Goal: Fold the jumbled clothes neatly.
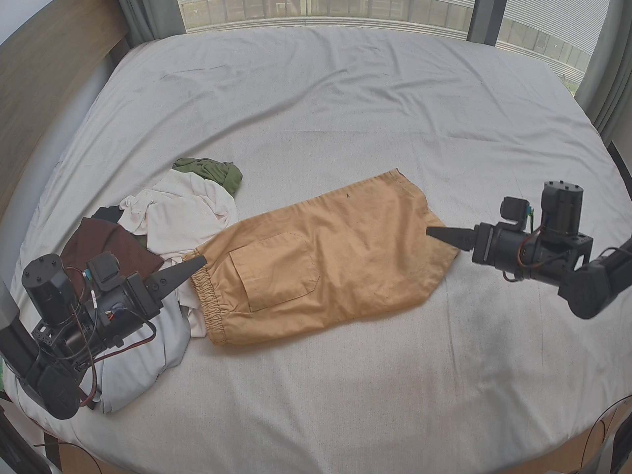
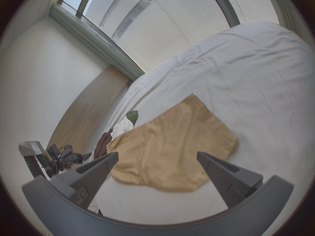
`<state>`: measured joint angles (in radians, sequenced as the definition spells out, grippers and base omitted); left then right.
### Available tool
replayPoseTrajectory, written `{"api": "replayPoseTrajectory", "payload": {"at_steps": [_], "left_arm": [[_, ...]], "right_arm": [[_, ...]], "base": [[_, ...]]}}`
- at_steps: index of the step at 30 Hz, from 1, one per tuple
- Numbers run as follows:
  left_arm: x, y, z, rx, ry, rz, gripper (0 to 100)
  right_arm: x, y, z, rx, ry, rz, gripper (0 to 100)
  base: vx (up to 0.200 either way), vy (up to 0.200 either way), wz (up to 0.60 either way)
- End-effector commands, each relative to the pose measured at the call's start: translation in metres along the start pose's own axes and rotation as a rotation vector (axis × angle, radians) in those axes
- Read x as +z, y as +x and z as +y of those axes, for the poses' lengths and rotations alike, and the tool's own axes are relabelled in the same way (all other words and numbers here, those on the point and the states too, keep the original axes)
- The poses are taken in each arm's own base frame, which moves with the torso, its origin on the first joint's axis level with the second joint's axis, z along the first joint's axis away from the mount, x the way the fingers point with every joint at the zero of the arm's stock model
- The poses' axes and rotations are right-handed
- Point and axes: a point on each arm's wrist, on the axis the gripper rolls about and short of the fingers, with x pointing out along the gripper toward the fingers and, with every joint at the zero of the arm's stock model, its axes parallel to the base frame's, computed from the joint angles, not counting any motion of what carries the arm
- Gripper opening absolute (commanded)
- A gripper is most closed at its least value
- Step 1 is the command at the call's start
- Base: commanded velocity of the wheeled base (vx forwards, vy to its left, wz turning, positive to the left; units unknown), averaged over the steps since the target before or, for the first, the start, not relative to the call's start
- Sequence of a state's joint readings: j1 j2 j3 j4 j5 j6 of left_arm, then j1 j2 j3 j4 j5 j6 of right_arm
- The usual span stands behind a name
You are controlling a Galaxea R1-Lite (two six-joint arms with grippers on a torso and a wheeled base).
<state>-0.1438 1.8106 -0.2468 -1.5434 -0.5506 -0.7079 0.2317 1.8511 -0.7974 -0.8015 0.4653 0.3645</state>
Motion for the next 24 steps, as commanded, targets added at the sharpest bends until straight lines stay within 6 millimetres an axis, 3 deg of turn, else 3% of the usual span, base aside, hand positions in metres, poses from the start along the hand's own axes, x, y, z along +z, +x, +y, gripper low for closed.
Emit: {"api": "replayPoseTrajectory", "payload": {"at_steps": [1, 5, 12, 24], "left_arm": [[-0.008, -0.005, -0.019, -0.063, 0.006, 0.035, 100], [-0.011, -0.003, -0.017, -0.057, 0.001, 0.045, 100], [-0.019, 0.0, -0.008, -0.025, 0.03, 0.079, 100], [-0.02, 0.001, -0.005, -0.019, 0.073, 0.084, 100]], "right_arm": [[-0.022, -0.03, 0.008, -0.001, -0.005, -0.016, 100], [-0.034, -0.02, -0.004, -0.022, 0.021, 0.03, 100], [-0.069, 0.007, -0.041, -0.083, 0.082, 0.125, 100], [-0.098, 0.038, -0.074, -0.151, 0.093, 0.115, 100]], "base": [[0.0, 0.0, 0.0], [0.0, 0.0, 0.0], [0.0, 0.0, 0.0], [0.0, 0.0, 0.0]]}}
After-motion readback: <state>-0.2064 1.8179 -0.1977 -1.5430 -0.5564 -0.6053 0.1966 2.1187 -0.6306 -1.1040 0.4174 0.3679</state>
